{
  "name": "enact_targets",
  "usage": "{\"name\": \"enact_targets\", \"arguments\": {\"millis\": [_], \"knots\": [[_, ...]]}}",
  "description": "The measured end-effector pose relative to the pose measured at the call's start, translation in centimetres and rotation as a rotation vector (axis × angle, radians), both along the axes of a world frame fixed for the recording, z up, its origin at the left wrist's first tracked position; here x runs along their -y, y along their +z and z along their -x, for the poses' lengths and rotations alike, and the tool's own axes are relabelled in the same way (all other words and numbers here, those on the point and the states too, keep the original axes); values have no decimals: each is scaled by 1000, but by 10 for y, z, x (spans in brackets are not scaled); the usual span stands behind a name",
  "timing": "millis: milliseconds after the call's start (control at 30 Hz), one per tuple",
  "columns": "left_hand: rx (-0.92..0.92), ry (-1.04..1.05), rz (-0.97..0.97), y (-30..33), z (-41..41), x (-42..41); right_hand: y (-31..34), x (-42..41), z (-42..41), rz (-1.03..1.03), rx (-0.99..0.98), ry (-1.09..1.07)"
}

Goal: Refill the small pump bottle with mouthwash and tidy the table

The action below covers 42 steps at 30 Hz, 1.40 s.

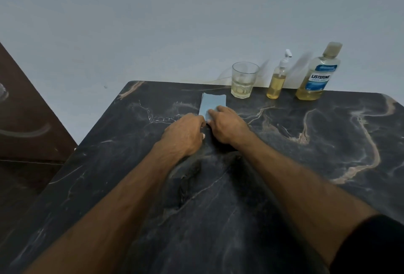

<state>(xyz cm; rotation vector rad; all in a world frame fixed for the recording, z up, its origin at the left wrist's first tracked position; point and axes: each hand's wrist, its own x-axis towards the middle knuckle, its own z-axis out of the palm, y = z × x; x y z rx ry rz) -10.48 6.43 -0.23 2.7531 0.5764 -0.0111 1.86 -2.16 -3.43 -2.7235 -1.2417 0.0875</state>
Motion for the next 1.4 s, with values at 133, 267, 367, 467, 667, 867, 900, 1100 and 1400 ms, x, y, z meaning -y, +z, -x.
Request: {"name": "enact_targets", "arguments": {"millis": [133, 267, 367, 467, 667, 867, 900, 1100, 1400], "knots": [[-72, -69, -35, -3, -12, -13, 0, -26, -22, -3, -3, -9], [-117, -125, -61, -4, -21, -21, 0, -43, -39, -1, -9, -26], [-156, -137, -60, -3, -26, -25, -1, -52, -48, 1, -7, -30], [-173, -138, -43, -2, -29, -28, -2, -58, -54, 2, -20, -44], [-181, -138, -32, -1, -31, -28, -8, -60, -58, -16, -27, -34], [-187, -117, -30, -2, -30, -27, -14, -58, -58, -45, -10, -23], [-186, -112, -27, -2, -30, -26, -14, -57, -58, -51, -19, -25], [-201, -95, -17, 1, -29, -23, -8, -39, -58, -143, -184, 11], [-97, 5, -81, -1, -17, -2, -1, 46, -36, -247, -212, -22]]}}
